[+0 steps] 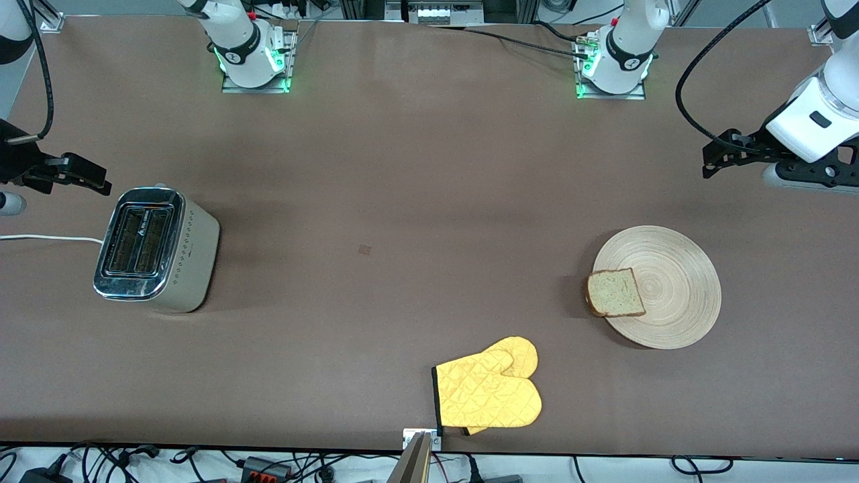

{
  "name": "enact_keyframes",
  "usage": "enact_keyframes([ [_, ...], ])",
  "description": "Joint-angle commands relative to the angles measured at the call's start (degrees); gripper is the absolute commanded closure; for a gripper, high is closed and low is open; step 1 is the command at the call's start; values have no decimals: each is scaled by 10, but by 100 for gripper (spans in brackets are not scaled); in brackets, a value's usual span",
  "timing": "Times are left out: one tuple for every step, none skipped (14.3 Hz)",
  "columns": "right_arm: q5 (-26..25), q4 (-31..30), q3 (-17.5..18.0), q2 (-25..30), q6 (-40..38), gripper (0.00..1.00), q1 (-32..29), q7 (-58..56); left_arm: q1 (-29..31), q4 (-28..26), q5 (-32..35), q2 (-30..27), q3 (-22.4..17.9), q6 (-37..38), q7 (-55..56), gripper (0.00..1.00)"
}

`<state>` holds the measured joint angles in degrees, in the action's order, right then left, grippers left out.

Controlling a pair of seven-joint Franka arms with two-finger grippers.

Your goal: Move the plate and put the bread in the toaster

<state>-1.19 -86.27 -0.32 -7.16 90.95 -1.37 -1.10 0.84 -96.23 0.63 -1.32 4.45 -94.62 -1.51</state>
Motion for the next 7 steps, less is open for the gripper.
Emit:
enact_keyframes([
  [4, 8, 1, -1, -9, 0, 3, 5, -1, 6, -3, 1, 0, -1, 6, 0],
  [2, 9, 1, -2, -9, 0, 2, 1, -1, 6, -3, 2, 0, -1, 5, 0],
  [3, 8, 1, -1, -10, 0, 3, 0, 0, 6, -3, 2, -1, -1, 5, 0],
  [2, 9, 1, -1, -9, 0, 2, 0, 0, 6, -3, 2, -1, -1, 5, 0],
  [3, 9, 1, -1, -8, 0, 1, 0, 0, 6, -3, 2, -1, -2, 5, 0],
  [3, 9, 1, -1, -8, 0, 0, 0, 0, 6, -3, 2, 0, -2, 5, 0],
  [3, 9, 1, -1, -9, 0, 0, 1, 0, 6, -3, 2, 0, -1, 5, 0],
])
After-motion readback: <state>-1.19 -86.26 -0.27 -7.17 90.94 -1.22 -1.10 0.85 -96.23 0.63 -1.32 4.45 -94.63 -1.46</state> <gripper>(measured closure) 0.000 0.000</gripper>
